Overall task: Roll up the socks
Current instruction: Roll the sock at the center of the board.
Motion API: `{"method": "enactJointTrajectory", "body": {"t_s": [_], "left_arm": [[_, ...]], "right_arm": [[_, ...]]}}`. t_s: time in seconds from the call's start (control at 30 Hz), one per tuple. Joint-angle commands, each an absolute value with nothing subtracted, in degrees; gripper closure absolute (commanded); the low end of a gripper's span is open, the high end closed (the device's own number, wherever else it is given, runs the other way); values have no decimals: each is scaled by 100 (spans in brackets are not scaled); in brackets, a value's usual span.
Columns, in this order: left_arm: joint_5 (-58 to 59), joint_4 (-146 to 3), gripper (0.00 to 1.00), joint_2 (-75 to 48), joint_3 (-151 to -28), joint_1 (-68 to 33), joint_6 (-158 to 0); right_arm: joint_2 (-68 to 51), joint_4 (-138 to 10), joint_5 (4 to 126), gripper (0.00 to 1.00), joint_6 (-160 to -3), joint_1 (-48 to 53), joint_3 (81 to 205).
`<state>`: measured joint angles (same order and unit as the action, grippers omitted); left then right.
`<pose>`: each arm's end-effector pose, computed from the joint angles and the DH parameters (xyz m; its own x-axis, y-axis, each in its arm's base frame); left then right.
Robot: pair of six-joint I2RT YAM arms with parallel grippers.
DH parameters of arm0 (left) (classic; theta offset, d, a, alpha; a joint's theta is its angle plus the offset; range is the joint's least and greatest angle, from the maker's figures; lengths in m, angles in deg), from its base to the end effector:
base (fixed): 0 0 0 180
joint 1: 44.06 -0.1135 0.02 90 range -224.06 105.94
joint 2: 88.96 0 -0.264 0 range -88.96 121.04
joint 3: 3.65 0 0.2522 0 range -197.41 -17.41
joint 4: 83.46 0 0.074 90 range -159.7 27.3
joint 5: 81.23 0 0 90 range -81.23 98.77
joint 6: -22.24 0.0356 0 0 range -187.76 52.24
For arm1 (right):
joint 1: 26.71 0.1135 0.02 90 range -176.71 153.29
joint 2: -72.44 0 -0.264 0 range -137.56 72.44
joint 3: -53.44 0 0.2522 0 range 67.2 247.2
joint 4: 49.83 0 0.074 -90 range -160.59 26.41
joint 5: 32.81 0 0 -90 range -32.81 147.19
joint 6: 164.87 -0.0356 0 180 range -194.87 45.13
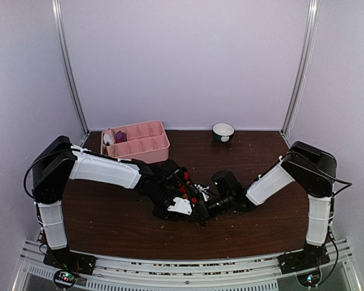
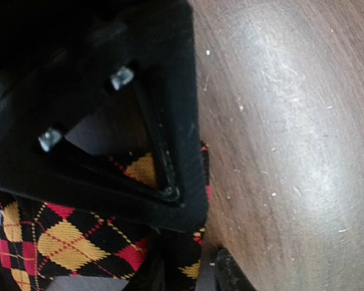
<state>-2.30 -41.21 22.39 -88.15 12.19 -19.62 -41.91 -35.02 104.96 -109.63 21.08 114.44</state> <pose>0.2054 -0.3197 0.1437 0.2897 0.8820 -0.3717 0.9565 -0.2527 0.1460 0.2196 0.2814 0.0907 -0.8496 -0.3663 -0.3796 -0.4900 0.2817 0.8250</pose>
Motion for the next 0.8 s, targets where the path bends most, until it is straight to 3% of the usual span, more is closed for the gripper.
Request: {"method": "enactJointTrajectory", "body": {"t_s": [0.0, 0.37, 0.77], "left_arm": [[-152, -3989, 73, 2555, -9013, 1157, -2042], [-400, -3272, 99, 2818, -9273, 1110, -2107], [-1384, -2499, 100, 3110, -9595, 719, -2712]], "right_arm": [[-4328, -3907, 10406, 100, -11018, 2073, 11221], [-4109, -3645, 10277, 100, -11163, 2063, 11083], [-3202, -2620, 9644, 80, -10821, 2041, 10371]]}}
